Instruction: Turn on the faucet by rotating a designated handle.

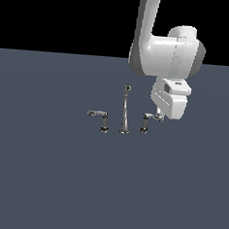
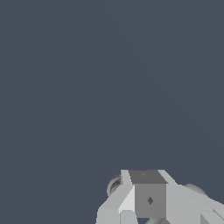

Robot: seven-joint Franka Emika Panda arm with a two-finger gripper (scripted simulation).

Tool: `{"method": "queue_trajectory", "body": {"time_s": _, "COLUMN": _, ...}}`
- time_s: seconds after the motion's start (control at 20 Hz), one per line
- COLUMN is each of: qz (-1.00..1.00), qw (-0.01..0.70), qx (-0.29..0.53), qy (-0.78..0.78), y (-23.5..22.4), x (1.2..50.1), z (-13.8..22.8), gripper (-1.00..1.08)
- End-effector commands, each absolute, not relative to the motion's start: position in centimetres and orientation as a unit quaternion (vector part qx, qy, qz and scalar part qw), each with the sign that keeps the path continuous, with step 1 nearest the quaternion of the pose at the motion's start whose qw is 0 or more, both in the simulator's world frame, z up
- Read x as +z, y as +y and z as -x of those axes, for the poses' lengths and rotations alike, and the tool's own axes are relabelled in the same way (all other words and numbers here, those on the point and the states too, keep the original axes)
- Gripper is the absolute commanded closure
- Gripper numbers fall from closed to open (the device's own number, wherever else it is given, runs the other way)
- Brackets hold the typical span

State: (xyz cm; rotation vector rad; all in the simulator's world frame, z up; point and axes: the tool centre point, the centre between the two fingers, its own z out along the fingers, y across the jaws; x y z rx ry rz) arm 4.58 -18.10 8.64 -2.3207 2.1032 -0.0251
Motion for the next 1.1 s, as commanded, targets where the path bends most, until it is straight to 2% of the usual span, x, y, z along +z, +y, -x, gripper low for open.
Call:
{"method": "queue_trajectory", "body": {"time_s": 0.0, "qz": 0.741, "qw": 0.002, "qx": -0.002, "qy": 0.672, "y": -17.8, "x": 8.6, "z": -3.3, "gripper": 1.08}}
{"method": "queue_trajectory", "body": {"time_s": 0.35, "qz": 0.740, "qw": 0.000, "qx": 0.000, "qy": 0.673, "y": -17.6, "x": 8.6, "z": -1.1, "gripper": 1.08}}
{"method": "queue_trajectory", "body": {"time_s": 0.45, "qz": 0.738, "qw": 0.000, "qx": -0.003, "qy": 0.675, "y": -18.1, "x": 8.6, "z": -1.4, "gripper": 1.08}}
{"method": "queue_trajectory", "body": {"time_s": 1.05, "qz": 0.739, "qw": 0.000, "qx": -0.001, "qy": 0.674, "y": -13.9, "x": 8.6, "z": 1.1, "gripper": 1.08}}
